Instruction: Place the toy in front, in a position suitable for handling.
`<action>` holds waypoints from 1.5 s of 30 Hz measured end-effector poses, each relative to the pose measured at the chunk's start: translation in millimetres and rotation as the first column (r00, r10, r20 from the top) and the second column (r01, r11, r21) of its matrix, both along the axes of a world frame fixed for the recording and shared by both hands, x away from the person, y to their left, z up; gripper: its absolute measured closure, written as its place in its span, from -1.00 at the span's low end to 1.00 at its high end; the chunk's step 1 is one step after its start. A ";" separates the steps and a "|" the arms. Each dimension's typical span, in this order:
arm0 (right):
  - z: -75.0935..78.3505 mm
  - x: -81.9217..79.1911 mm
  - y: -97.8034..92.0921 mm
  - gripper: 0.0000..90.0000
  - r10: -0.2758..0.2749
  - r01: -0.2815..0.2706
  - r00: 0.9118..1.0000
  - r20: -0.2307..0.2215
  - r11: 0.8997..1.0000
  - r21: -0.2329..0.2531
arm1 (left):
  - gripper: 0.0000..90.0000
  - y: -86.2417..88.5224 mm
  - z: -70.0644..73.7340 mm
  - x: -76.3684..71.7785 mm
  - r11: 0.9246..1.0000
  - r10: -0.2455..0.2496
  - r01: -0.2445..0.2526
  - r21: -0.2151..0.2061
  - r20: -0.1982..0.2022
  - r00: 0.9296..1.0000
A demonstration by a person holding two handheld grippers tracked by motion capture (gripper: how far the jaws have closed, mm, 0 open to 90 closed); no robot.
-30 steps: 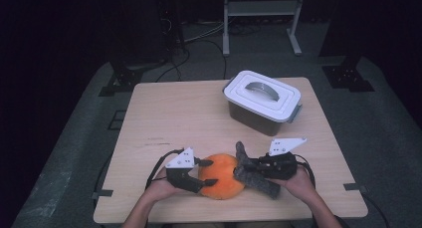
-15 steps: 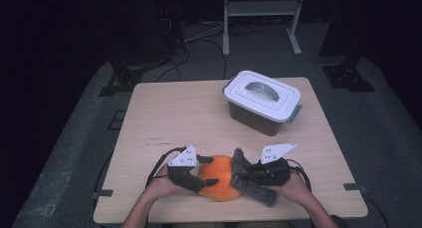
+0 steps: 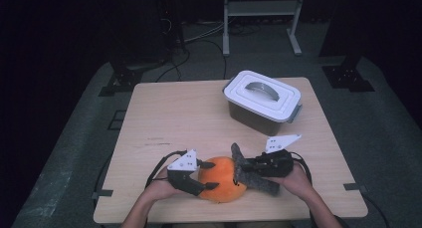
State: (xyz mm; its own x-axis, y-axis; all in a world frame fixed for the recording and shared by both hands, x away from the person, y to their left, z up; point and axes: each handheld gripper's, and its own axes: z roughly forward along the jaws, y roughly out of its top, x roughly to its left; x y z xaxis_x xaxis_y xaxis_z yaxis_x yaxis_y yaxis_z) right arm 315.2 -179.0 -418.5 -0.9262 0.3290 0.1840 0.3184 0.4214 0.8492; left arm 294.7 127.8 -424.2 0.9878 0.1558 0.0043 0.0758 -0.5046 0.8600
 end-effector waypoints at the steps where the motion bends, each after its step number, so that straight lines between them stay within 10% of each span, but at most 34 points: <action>1: -0.5 0.8 3.6 0.69 0.004 -0.004 1.000 0.000 1.000 -0.006 | -0.17 0.4 -0.4 -0.3 1.000 -0.002 0.002 0.001 -0.003 1.000; 13: -20.1 2.9 -13.8 0.68 -0.034 0.027 0.997 -0.068 0.995 -0.094 | -0.16 6.2 -3.7 2.2 1.000 0.007 -0.007 -0.012 -0.022 1.000; 16: -19.7 -0.5 -19.4 0.68 -0.036 0.030 0.998 -0.053 0.993 -0.114 | -0.16 8.0 -4.2 3.9 1.000 0.025 -0.026 -0.011 -0.029 0.999; 23: 11.2 -21.4 -6.0 0.68 0.037 -0.037 0.997 0.071 0.999 0.004 | -0.18 5.3 -5.3 7.8 0.997 0.069 -0.069 -0.018 -0.019 0.997; 28: -0.8 -27.4 13.3 0.68 0.058 -0.046 0.993 0.103 0.992 -0.116 | -0.26 2.5 -1.0 8.1 0.996 0.087 -0.087 -0.017 0.000 0.996; 32: -2.8 -21.8 7.2 0.68 0.008 0.005 0.994 0.109 0.993 -0.115 | -0.38 9.3 10.7 10.5 0.995 0.074 -0.075 -0.063 -0.026 0.997; 45: -4.6 -12.2 -7.7 0.67 -0.069 0.081 0.994 0.089 0.988 -0.131 | -0.11 13.4 2.7 9.7 0.998 0.054 -0.055 -0.021 -0.053 0.997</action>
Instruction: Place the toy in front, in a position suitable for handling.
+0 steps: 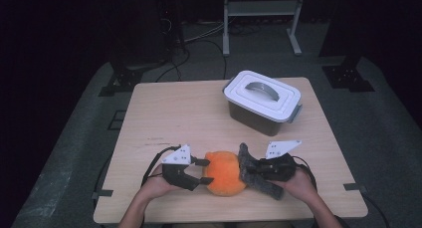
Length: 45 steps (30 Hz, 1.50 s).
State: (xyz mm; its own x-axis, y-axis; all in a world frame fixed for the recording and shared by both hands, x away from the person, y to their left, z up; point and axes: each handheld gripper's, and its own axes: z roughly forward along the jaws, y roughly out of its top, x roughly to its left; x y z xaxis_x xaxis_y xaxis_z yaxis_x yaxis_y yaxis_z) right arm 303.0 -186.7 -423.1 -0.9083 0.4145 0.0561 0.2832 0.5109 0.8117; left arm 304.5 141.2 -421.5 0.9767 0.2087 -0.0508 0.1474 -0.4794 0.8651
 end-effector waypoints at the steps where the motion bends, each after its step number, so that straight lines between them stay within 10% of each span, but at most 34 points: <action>1: 3.9 -2.5 0.7 0.67 0.006 -0.006 1.000 0.018 1.000 0.000 | -0.11 -0.6 0.2 -0.3 1.000 0.002 -0.002 -0.008 0.001 1.000; 7: 29.1 -20.1 12.4 0.68 0.056 -0.062 0.994 0.095 0.996 0.057 | -0.11 -13.2 3.1 -1.9 0.999 0.018 -0.017 -0.046 0.002 1.000; 10: 23.2 -24.6 23.3 0.68 0.081 -0.081 0.991 0.109 0.997 -0.001 | -0.11 -17.6 3.1 -2.7 0.999 0.025 -0.025 -0.041 0.002 1.000; 22: 4.8 -2.3 -1.1 0.68 -0.007 0.008 0.999 0.043 1.000 -0.016 | -0.16 -22.8 2.3 1.9 0.996 0.061 -0.062 -0.066 -0.016 0.998; 29: 26.0 -13.4 5.7 0.68 0.055 -0.060 0.995 0.077 0.996 0.067 | -0.15 -28.2 5.7 8.1 0.996 0.064 -0.065 -0.061 -0.019 0.998; 36: 12.0 -10.6 18.7 0.68 0.090 -0.093 0.994 0.067 0.995 0.043 | -0.20 -26.8 17.1 11.1 0.999 0.018 -0.016 -0.039 0.036 0.999; 45: 5.1 -2.8 0.5 0.68 0.063 -0.065 0.996 0.055 0.997 0.029 | 0.07 -25.8 6.4 16.0 0.993 0.073 -0.072 -0.093 0.004 0.997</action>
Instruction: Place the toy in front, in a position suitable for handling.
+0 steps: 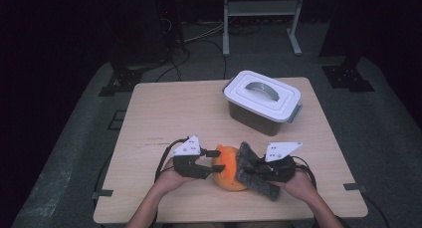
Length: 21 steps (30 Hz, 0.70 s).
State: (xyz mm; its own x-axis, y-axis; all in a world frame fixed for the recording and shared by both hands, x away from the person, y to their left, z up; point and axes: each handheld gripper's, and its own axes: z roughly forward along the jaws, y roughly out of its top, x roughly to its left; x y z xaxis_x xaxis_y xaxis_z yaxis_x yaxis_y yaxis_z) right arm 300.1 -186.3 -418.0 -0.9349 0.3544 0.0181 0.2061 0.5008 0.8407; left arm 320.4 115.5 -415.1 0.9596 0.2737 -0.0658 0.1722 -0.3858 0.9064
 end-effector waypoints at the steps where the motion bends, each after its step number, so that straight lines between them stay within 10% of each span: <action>1: -0.9 1.2 -3.2 0.68 -0.012 0.012 1.000 -0.002 1.000 -0.009 | 0.07 -0.6 -0.7 -0.1 1.000 0.005 -0.005 -0.005 -0.003 1.000; 8: 14.7 -10.5 -3.2 0.68 0.011 -0.013 0.999 0.032 0.998 0.066 | 0.07 -5.7 -2.6 1.0 0.999 0.034 -0.034 -0.024 -0.014 0.999; 13: 10.0 -14.2 16.0 0.68 0.053 -0.054 0.997 0.060 0.998 0.009 | 0.06 -7.9 -3.0 0.3 0.998 0.053 -0.054 -0.021 -0.015 0.998; 21: -0.4 -8.2 -6.4 0.67 0.008 -0.005 0.999 0.050 0.999 -0.054 | 0.06 -5.1 -3.2 2.9 0.997 0.071 -0.073 -0.040 -0.048 0.996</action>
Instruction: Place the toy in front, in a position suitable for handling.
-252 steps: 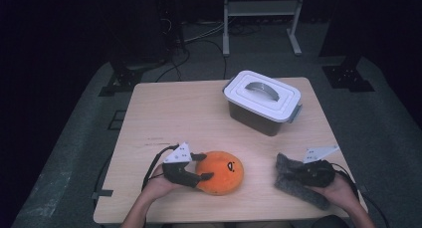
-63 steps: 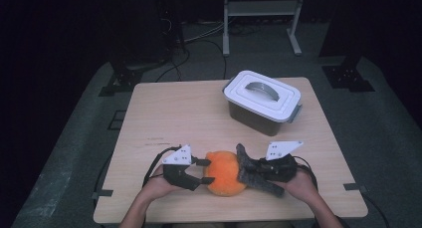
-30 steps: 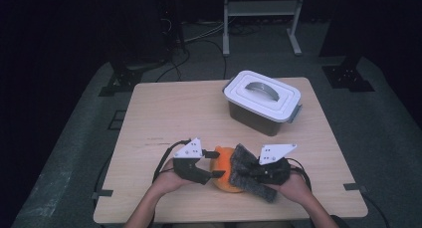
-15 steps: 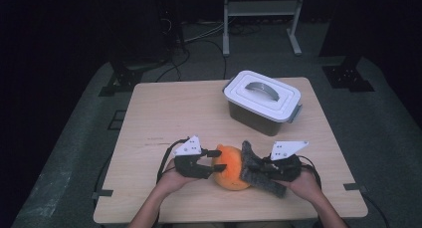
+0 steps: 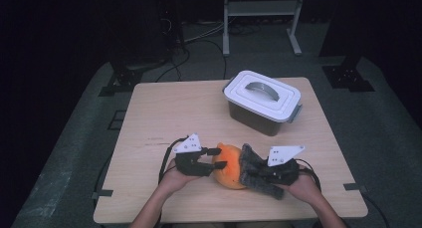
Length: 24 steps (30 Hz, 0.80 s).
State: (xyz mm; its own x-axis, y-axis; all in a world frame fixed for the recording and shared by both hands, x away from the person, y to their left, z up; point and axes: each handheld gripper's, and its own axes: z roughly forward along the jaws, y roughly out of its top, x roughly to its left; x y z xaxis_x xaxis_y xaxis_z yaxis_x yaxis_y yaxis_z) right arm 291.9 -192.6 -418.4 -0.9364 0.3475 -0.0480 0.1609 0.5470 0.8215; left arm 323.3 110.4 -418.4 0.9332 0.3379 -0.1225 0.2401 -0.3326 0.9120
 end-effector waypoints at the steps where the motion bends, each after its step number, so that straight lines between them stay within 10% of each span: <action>1: 1.3 -0.2 -1.5 0.67 -0.004 0.004 1.000 0.000 1.000 0.005 | 0.06 -0.4 0.2 0.1 1.000 0.004 -0.004 -0.003 -0.002 1.000; 6: 14.6 -8.2 9.7 0.67 0.033 -0.035 0.999 0.018 0.994 0.104 | 0.05 -3.8 0.0 -0.8 1.000 0.003 -0.004 -0.018 -0.012 1.000; 17: 1.8 0.6 -2.8 0.67 0.006 -0.006 1.000 -0.009 1.000 0.006 | 0.03 -2.8 -0.3 -0.4 1.000 0.000 0.000 -0.020 -0.015 1.000; 24: 15.0 -3.1 2.8 0.65 0.010 -0.012 1.000 0.022 0.996 0.093 | 0.01 -4.0 -0.1 -1.5 1.000 -0.026 0.026 -0.014 -0.007 1.000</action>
